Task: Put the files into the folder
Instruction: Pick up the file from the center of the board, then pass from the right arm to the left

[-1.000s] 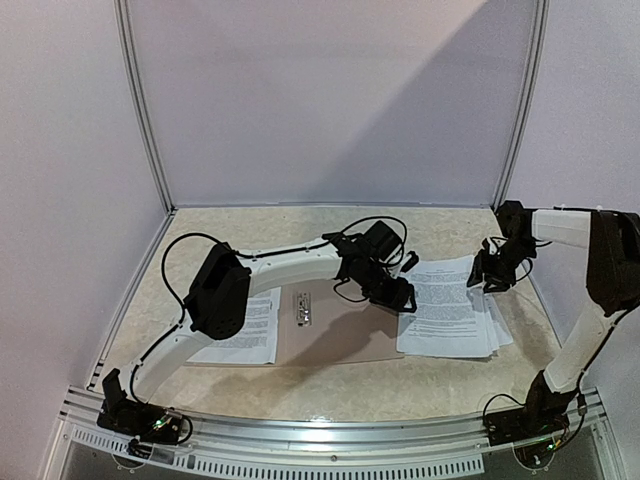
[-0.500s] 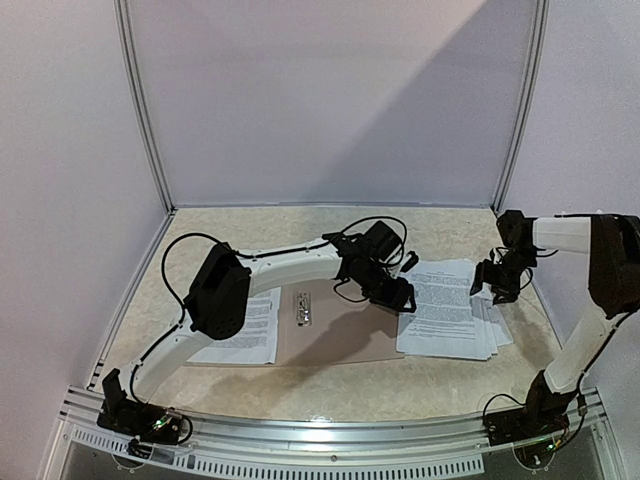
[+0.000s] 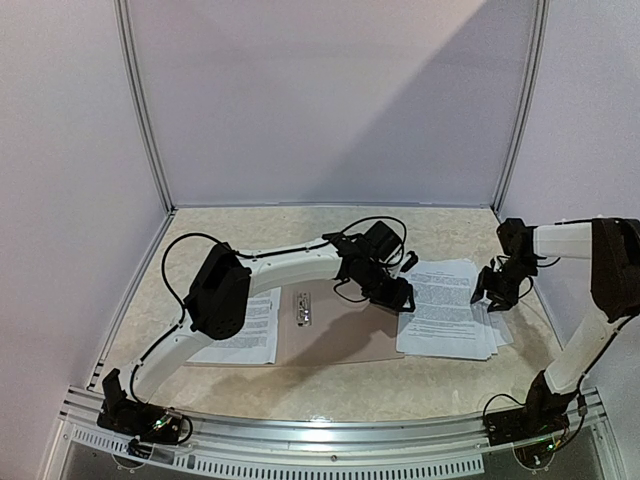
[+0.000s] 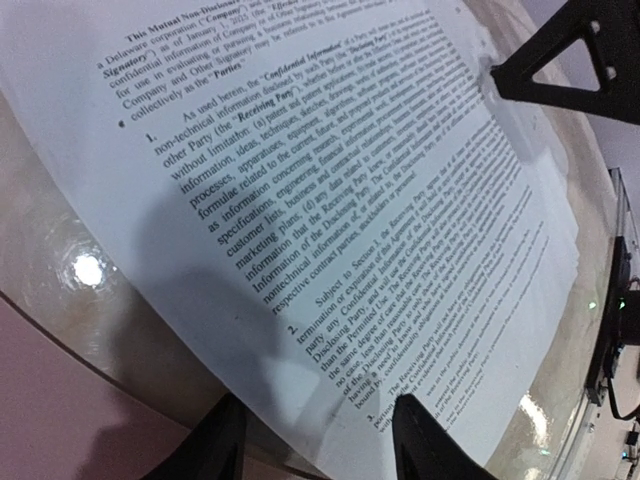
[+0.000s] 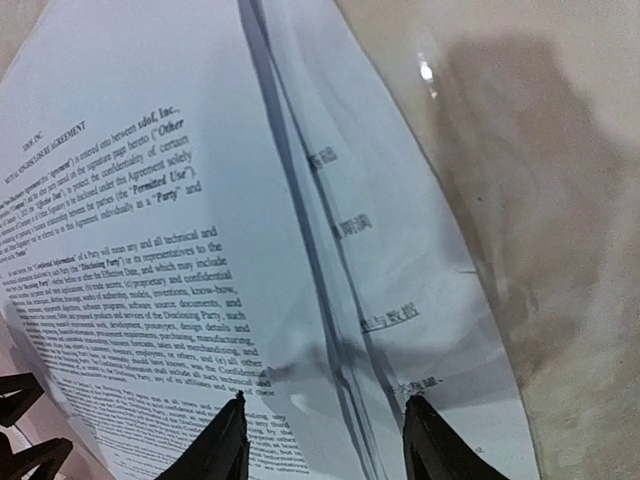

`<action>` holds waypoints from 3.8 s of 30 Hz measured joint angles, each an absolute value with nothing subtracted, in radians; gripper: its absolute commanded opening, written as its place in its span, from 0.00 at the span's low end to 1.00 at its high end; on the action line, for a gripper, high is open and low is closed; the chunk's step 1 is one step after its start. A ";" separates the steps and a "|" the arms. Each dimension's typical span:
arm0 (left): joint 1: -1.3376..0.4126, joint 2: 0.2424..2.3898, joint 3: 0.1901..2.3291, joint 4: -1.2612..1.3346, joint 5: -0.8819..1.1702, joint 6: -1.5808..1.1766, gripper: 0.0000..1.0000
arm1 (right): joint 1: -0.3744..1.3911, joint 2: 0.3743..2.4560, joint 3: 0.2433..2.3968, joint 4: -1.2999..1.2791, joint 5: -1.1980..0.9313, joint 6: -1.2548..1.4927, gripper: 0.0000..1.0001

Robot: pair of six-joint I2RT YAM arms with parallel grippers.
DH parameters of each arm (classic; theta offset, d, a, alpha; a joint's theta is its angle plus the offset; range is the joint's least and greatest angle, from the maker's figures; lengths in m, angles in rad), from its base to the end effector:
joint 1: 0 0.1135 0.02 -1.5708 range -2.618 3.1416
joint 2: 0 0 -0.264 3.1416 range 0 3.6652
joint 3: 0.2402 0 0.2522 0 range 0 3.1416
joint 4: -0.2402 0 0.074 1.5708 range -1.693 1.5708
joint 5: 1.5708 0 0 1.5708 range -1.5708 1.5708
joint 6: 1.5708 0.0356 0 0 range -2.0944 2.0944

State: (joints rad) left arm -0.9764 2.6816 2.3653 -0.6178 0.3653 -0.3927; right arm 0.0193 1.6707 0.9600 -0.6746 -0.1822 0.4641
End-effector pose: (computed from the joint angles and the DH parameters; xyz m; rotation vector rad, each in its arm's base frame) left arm 0.3097 -0.4808 0.1253 0.9393 2.5523 -0.9541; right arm 0.2911 0.0121 0.1547 0.6342 2.9193 0.3315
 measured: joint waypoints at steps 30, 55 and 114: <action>-0.977 2.682 2.365 -0.619 0.352 -0.390 0.50 | 0.035 1.658 0.907 -0.596 -0.234 0.463 0.41; -0.977 2.682 2.365 -0.619 0.351 -0.390 0.50 | 0.035 1.621 0.881 -0.516 -0.351 0.493 0.39; -0.248 1.413 1.725 -1.197 0.679 0.590 1.00 | 1.043 1.700 2.075 -1.001 -0.190 -0.199 0.00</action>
State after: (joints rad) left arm -0.2481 1.4132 1.7248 -1.1969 0.6788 0.5896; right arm 1.0431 1.7004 2.0747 -1.0008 -0.1902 -0.1986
